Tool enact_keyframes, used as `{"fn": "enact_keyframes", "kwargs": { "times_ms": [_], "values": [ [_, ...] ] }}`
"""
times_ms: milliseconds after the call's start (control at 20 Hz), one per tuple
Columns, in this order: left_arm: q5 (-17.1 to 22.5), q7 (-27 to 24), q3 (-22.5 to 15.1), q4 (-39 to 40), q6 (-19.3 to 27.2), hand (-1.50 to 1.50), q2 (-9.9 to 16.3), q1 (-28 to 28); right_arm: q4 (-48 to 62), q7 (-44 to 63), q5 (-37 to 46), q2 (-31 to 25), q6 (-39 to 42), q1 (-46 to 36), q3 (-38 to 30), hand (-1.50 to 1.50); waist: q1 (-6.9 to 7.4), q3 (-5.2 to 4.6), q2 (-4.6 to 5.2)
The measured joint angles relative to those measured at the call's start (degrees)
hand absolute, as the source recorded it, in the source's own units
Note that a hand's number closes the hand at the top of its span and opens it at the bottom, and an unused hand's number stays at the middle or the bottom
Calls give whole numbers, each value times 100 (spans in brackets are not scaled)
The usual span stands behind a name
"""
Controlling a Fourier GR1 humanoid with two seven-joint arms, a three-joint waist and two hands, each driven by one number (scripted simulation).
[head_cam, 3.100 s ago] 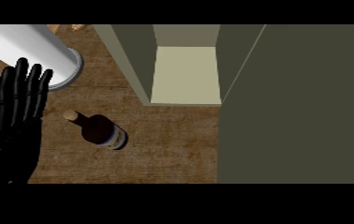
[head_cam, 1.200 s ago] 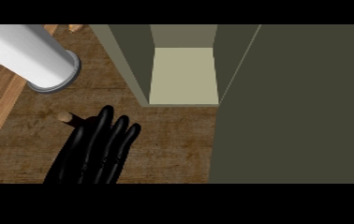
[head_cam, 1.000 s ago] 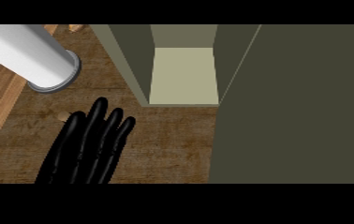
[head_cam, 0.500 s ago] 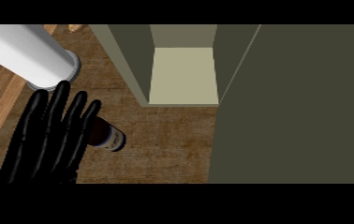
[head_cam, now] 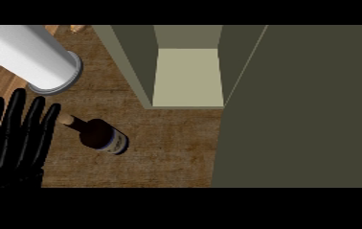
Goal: Pick up the wine, place it into the cabinet and close the cabinet
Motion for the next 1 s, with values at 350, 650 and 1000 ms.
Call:
{"fn": "enact_keyframes", "kwargs": {
  "times_ms": [350,650,1000],
  "values": [
    [762,-709,990,776,-545,-150,119,218,9,65,43,44,-9,-60,41,-150,-2,0,2],
    [1069,-1284,1465,1762,-1027,-150,167,265,49,99,17,8,66,-236,-163,-150,-4,2,6],
    [1301,-1826,1896,2888,-1587,-150,259,143,35,84,0,59,132,-146,-171,-150,-16,3,5]
  ]
}}
